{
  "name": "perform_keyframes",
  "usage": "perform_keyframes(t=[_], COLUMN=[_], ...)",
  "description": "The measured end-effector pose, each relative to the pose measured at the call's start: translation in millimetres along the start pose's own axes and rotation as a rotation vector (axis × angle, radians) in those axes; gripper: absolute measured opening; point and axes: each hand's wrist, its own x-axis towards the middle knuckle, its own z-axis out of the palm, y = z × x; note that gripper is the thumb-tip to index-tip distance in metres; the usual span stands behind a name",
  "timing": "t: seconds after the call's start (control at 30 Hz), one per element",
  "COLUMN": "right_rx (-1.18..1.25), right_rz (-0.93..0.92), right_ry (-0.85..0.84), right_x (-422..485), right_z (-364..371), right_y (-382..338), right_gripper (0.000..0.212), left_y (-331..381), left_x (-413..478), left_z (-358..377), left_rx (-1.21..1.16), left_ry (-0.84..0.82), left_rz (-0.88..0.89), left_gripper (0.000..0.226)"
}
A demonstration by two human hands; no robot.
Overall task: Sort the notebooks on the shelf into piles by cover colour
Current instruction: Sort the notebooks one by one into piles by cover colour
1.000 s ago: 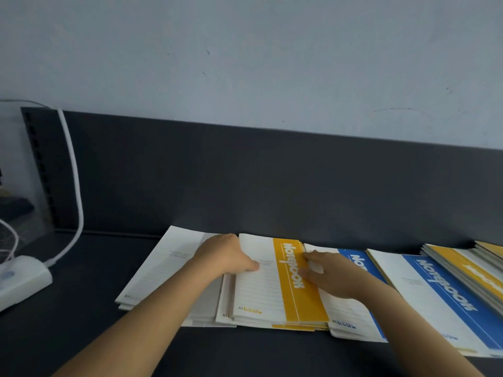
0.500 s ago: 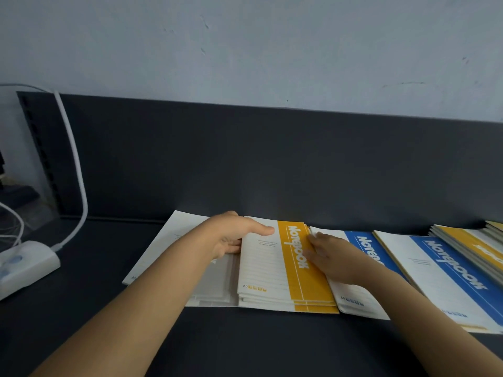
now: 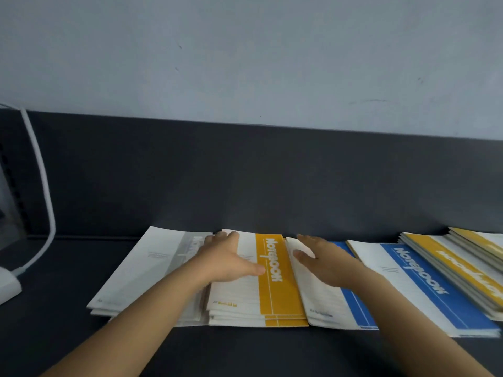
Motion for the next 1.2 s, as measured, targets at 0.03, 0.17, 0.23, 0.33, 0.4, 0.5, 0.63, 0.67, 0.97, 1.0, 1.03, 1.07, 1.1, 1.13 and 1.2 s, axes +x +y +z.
perform_keyframes(t=[0.03, 0.17, 0.23, 0.33, 0.4, 0.5, 0.63, 0.67, 0.97, 1.0, 1.03, 1.07, 1.1, 1.13, 1.2], right_rx=[-0.034, -0.174, -0.230, -0.174, -0.137, -0.169, -0.157, -0.138, -0.126, -0.108, -0.063, -0.001, 0.051, 0.081, 0.139], right_rz=[0.010, 0.168, 0.232, 0.317, 0.328, 0.269, 0.195, 0.192, 0.107, 0.097, 0.092, 0.091, 0.089, 0.084, 0.051], right_ry=[0.014, 0.057, 0.109, 0.072, 0.032, 0.026, 0.069, 0.089, 0.186, 0.198, 0.223, 0.264, 0.329, 0.399, 0.468], right_x=[-1.8, -15.7, -23.4, -29.3, -27.4, -20.7, -18.0, -17.9, -13.1, -14.8, -17.1, -20.0, -22.8, -25.1, -29.2], right_z=[-6.4, -36.0, -49.0, -58.8, -57.1, -46.7, -34.5, -33.0, -26.5, -28.6, -31.5, -35.3, -39.2, -42.2, -44.2], right_y=[10.0, 63.0, 96.7, 135.5, 151.9, 163.5, 165.7, 165.8, 160.0, 160.0, 160.8, 161.5, 161.7, 160.5, 154.6], right_gripper=[0.057, 0.060, 0.054, 0.043, 0.027, 0.023, 0.029, 0.032, 0.024, 0.025, 0.026, 0.027, 0.027, 0.026, 0.035], left_y=[7.6, 49.4, 79.2, 128.7, 159.6, 193.5, 202.9, 201.4, 203.7, 204.9, 205.8, 205.3, 203.5, 199.8, 186.6], left_x=[-3.6, -12.7, -12.6, -1.8, 9.1, 22.4, 33.1, 33.7, 35.3, 36.5, 36.4, 36.9, 36.6, 35.2, 31.9], left_z=[3.1, 19.7, 34.2, 59.7, 78.0, 99.6, 109.6, 110.5, 126.8, 127.4, 125.3, 120.8, 113.1, 103.2, 77.9], left_rx=[0.081, 0.184, 0.207, 0.098, -0.028, -0.178, -0.363, -0.464, -0.946, -0.951, -0.949, -0.936, -0.913, -0.888, -0.851], left_ry=[0.012, 0.064, 0.104, 0.054, -0.006, -0.047, -0.053, -0.073, -0.125, -0.140, -0.138, -0.121, -0.094, -0.068, -0.031], left_rz=[0.031, 0.135, 0.192, 0.234, 0.219, 0.172, 0.086, 0.065, -0.030, -0.020, -0.012, -0.006, -0.007, -0.007, -0.002], left_gripper=[0.091, 0.065, 0.058, 0.043, 0.034, 0.046, 0.040, 0.037, 0.027, 0.028, 0.028, 0.030, 0.033, 0.035, 0.035])
